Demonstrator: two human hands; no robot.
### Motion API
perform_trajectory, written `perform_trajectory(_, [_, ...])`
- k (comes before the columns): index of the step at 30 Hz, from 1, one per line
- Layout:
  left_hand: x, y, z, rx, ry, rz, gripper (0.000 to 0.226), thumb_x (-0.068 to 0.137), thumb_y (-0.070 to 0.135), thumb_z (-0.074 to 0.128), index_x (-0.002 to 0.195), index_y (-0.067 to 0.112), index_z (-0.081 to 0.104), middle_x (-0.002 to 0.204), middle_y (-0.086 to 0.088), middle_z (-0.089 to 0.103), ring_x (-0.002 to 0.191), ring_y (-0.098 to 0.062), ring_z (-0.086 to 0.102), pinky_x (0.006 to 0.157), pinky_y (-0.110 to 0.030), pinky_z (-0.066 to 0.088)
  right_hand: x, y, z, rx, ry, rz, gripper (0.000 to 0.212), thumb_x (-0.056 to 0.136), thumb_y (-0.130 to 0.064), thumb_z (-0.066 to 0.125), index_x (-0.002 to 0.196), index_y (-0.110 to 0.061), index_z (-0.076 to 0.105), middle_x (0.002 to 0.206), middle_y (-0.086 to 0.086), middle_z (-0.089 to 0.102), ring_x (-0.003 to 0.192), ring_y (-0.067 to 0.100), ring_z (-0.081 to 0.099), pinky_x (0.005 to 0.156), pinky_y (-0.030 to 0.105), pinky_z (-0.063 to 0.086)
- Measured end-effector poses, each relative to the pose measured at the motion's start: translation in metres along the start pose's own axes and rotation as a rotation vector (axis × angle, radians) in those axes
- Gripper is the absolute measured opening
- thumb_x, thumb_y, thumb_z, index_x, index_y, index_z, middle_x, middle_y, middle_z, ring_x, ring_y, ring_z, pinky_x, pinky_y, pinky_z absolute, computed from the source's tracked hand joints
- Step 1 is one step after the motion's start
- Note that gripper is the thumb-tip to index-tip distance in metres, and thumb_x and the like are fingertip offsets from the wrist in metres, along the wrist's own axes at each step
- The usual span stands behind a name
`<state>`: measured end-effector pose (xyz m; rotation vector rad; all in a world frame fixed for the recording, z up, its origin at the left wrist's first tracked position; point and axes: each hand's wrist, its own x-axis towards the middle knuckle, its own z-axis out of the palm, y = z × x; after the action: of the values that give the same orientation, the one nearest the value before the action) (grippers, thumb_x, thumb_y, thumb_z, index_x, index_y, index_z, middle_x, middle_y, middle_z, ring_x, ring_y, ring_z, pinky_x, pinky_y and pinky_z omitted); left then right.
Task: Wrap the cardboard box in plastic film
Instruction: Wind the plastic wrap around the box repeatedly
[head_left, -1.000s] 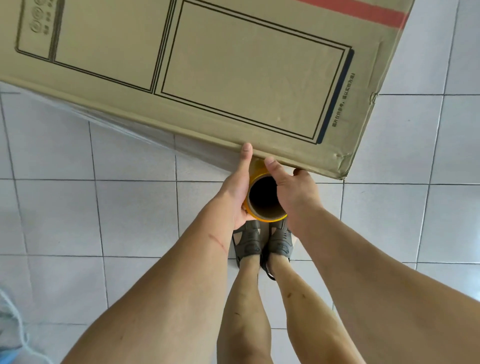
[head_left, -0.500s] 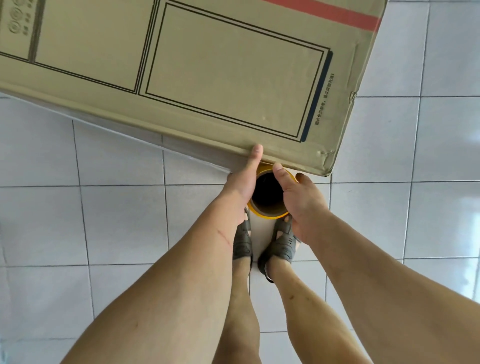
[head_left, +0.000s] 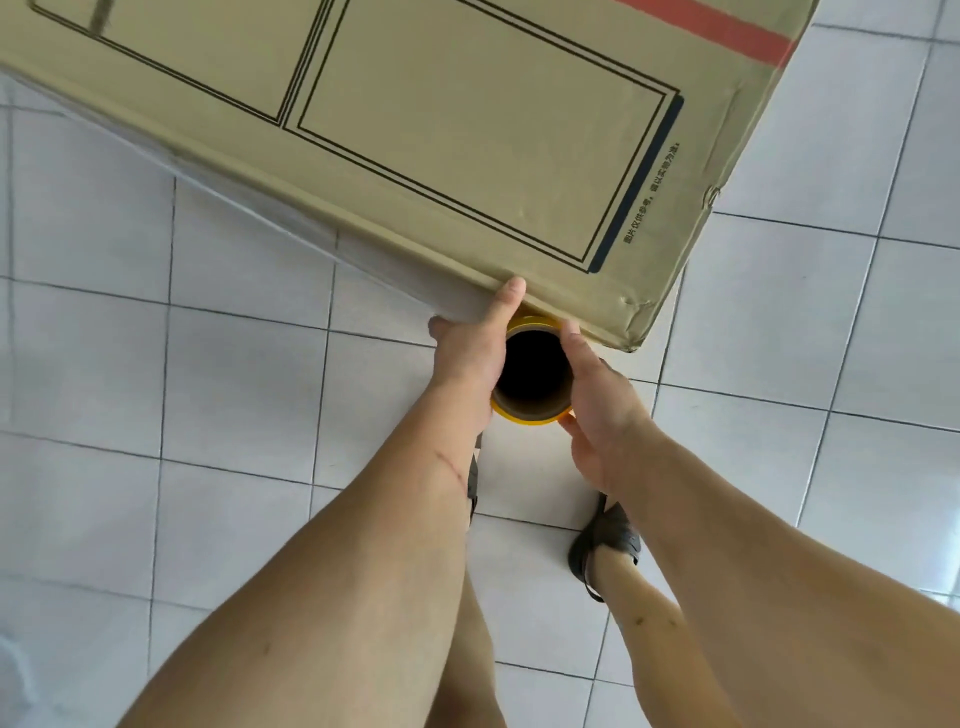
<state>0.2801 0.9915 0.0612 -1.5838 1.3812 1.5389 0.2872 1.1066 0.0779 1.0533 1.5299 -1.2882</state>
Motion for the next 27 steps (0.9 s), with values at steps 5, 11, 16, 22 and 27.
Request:
perform_trajectory(5, [0.004, -0.011, 0.007, -0.118, -0.091, -0.162, 0.145, 0.036, 0.102, 0.079, 0.15, 0.015, 0.054, 0.128, -0.016, 0.078, 0.115, -0.041, 0.076, 0.104, -0.057, 0.062, -0.004, -0.018, -0.01, -0.153, -0.019, -0.026, 0.056, 0.093, -0.06, 0.049, 0.134, -0.022, 0.051, 0.119, -0.004, 0.057, 0.108, 0.02, 0.051, 0.088, 0.034, 0.038])
perform_trajectory(11, [-0.005, -0.021, 0.026, -0.103, -0.188, -0.169, 0.133, 0.054, 0.11, 0.056, 0.144, 0.013, 0.062, 0.125, -0.02, 0.079, 0.117, -0.045, 0.075, 0.106, -0.065, 0.059, -0.002, -0.008, -0.032, -0.19, 0.045, -0.014, 0.078, 0.091, -0.07, 0.045, 0.15, -0.021, 0.035, 0.144, 0.001, 0.047, 0.129, 0.025, 0.044, 0.098, 0.038, 0.035])
perform_trajectory(16, [-0.009, -0.024, 0.038, -0.078, -0.017, -0.071, 0.126, 0.054, 0.102, 0.062, 0.145, 0.016, 0.06, 0.126, -0.015, 0.077, 0.115, -0.042, 0.074, 0.103, -0.056, 0.062, -0.002, -0.001, -0.042, -0.125, 0.013, 0.045, 0.078, 0.082, -0.078, 0.049, 0.138, -0.023, 0.05, 0.134, -0.003, 0.056, 0.12, 0.02, 0.051, 0.101, 0.036, 0.04])
perform_trajectory(22, [-0.013, -0.034, 0.043, -0.104, -0.257, -0.235, 0.163, 0.02, 0.117, 0.054, 0.149, 0.019, 0.059, 0.138, -0.022, 0.073, 0.128, -0.05, 0.068, 0.11, -0.072, 0.051, -0.003, -0.017, -0.056, -0.291, 0.054, -0.062, 0.061, 0.09, -0.06, 0.057, 0.133, -0.017, 0.05, 0.125, 0.002, 0.057, 0.108, 0.022, 0.053, 0.086, 0.036, 0.039])
perform_trajectory(27, [-0.01, -0.038, 0.055, -0.028, -0.082, -0.064, 0.17, 0.019, 0.116, 0.052, 0.16, 0.021, 0.048, 0.15, -0.014, 0.066, 0.135, -0.042, 0.063, 0.115, -0.061, 0.051, 0.002, -0.017, -0.065, -0.282, 0.009, 0.021, 0.083, 0.076, -0.077, 0.056, 0.139, -0.023, 0.051, 0.143, -0.002, 0.052, 0.129, 0.024, 0.048, 0.109, 0.043, 0.036])
